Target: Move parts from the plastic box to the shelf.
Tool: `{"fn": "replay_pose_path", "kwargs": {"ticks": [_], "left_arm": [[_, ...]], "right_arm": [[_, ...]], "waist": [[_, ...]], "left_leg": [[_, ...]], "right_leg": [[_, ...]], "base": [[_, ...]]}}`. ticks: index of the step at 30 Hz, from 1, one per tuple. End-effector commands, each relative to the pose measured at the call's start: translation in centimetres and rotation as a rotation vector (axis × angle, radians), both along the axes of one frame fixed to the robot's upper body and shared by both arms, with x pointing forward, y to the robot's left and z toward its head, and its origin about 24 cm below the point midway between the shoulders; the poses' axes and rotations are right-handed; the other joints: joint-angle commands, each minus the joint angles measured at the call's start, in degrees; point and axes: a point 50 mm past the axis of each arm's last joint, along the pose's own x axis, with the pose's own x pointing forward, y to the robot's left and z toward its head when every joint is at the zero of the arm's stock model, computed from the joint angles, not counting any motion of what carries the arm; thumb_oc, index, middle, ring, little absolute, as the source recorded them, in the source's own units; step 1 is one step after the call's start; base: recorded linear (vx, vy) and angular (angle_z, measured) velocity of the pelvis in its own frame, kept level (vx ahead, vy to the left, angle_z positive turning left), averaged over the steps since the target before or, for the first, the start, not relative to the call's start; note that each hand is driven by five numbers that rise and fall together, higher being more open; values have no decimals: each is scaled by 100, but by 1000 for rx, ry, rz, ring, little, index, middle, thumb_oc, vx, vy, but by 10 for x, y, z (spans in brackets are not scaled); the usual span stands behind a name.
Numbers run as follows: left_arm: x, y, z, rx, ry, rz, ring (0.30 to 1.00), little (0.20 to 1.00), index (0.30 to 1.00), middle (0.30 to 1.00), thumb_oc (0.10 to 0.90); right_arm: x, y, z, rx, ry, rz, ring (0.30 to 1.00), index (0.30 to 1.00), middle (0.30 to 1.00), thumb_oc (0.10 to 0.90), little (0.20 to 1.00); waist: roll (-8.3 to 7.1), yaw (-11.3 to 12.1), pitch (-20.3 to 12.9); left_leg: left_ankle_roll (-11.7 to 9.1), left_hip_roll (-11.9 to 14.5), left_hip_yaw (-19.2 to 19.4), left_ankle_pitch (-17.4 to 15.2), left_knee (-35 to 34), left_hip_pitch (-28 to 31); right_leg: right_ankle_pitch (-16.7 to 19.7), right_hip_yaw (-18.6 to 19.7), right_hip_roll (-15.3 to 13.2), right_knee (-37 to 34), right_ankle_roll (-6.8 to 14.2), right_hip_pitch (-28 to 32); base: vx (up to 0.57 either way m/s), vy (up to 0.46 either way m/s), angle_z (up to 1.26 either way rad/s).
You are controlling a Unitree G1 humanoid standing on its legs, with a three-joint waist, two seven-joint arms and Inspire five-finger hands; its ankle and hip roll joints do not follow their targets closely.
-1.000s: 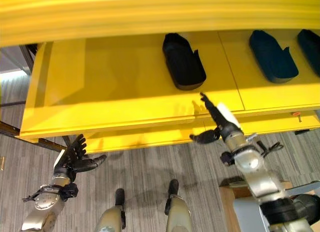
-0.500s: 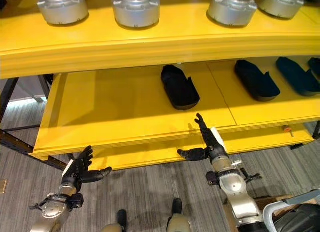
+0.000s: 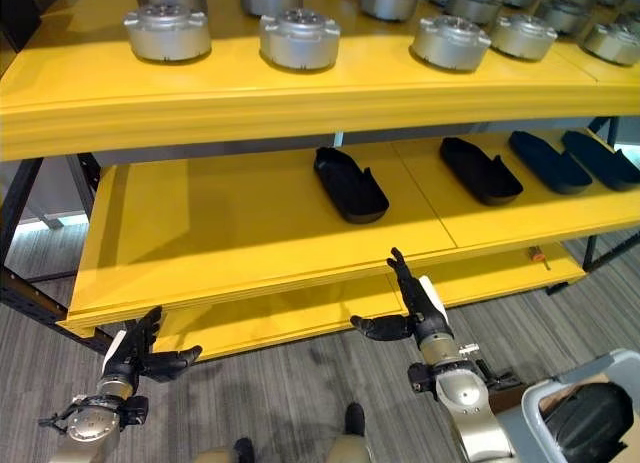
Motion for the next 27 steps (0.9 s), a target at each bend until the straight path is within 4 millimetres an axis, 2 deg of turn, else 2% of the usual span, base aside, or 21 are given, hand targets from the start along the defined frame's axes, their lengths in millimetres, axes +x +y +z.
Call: {"fn": "replay_pose_path", "kwargs": {"ticks": [1,2,3,4,5,6,7,8,10,13,14,17,20,22,25,27], "left_arm": [[44,-3,65,97,-314,-89,1000,1000,1000,1000,900],[45,-4,63,83,-314,-75,1000,1000,1000,1000,900],[44,-4,62,68,-312,-65,1000,1000,1000,1000,900],[44,-4,62,67,-312,-66,1000,1000,1000,1000,900],[43,-5,61,61,-310,-63,1000,1000,1000,1000,900],[42,-4,61,59,-308,-58,1000,1000,1000,1000,900],[40,-3,61,56,-307,-54,1000,1000,1000,1000,900],[38,-1,60,52,-306,-40,1000,1000,1000,1000,900],[29,4,61,35,-313,-12,1000,1000,1000,1000,900],[16,14,56,16,-290,39,1000,1000,1000,1000,900],[15,14,54,8,-278,43,1000,1000,1000,1000,900],[13,15,47,-9,-256,59,1000,1000,1000,1000,900],[12,13,45,-29,-259,66,1000,1000,1000,1000,900],[11,13,44,-38,-259,67,1000,1000,1000,1000,900],[7,9,40,-46,-244,49,1000,1000,1000,1000,900],[4,9,37,-47,-233,50,1000,1000,1000,1000,900]], "right_arm": [[20,2,71,-21,-347,46,1000,1000,1000,900,1000],[21,0,75,-33,-361,38,1000,1000,1000,900,1000],[21,-3,81,-56,-381,35,1000,1000,1000,900,1000],[21,-3,81,-56,-381,35,1000,1000,1000,900,1000],[21,-4,82,-56,-387,34,1000,1000,1000,900,1000],[22,-4,84,-57,-394,33,1000,1000,1000,900,1000],[23,-3,85,-60,-396,37,1000,1000,1000,900,1000],[26,0,87,-59,-406,49,1000,1000,1000,900,1000],[34,8,93,-59,-423,83,1000,1000,1000,900,1000],[43,20,96,-53,-430,123,1000,1000,1000,900,1000],[45,23,98,-48,-435,136,1000,1000,1000,900,1000],[42,18,91,-50,-405,119,1000,1000,1000,900,1000],[39,15,91,-62,-406,113,1000,1000,1000,900,1000],[34,10,90,-67,-404,104,1000,1000,1000,900,1000],[29,6,86,-59,-396,92,1000,1000,1000,900,1000],[27,4,85,-63,-394,87,1000,1000,1000,900,1000]], "waist": [[91,-92,204],[158,-97,289],[205,-73,378],[208,-73,385],[212,-68,397],[214,-35,409],[265,28,403],[266,113,409],[264,341,407],[123,555,330],[47,611,298],[-80,612,183],[-40,577,137],[-3,502,79],[134,399,0],[194,388,-19]], "left_leg": [[25,-235,-31,48,-1055,929],[41,-128,121,54,-1112,992],[73,-23,359,62,-1070,970],[70,-19,357,56,-1064,976],[64,23,439,75,-1060,959],[65,77,557,95,-1034,921],[22,151,586,-10,-1009,934],[13,205,754,-4,-974,895],[-17,369,1095,34,-939,816],[-163,664,1531,113,-834,730],[-231,743,1591,145,-785,693],[-426,904,1633,248,-642,567],[-558,1072,1706,371,-699,600],[-671,1204,1791,513,-823,660],[-956,1565,1979,896,-1094,813],[-1038,1667,2039,1017,-1180,886]], "right_leg": [[440,-176,-506,563,601,16],[246,-565,-608,710,554,-1],[-108,-1034,-739,1025,485,57],[-122,-1035,-738,1041,484,59],[-285,-1150,-751,1158,455,95],[-449,-1317,-789,1307,435,151],[-685,-1443,-786,1442,502,259],[-781,-1756,-887,1568,502,351],[-766,-2396,-1153,1688,538,525],[-444,-3018,-1286,1397,627,794],[-355,-3106,-1219,1173,627,848],[-472,-3137,-919,681,627,1046],[-490,-3158,-746,533,627,1063],[-670,-3131,-556,325,590,1102],[-1148,-3083,-181,112,469,1119],[-1268,-3059,-63,73,411,1120]], "base": [[-53,158,-43],[-108,192,-63],[-94,158,-97],[-94,101,-132],[-60,29,-116],[-28,59,-84],[-33,45,-54],[-38,35,-60],[-106,-57,-105],[-60,-219,-175],[-20,-305,-154],[53,-299,-61],[66,-210,-26],[62,-240,-14],[70,-296,-58],[52,-201,-21]]}}
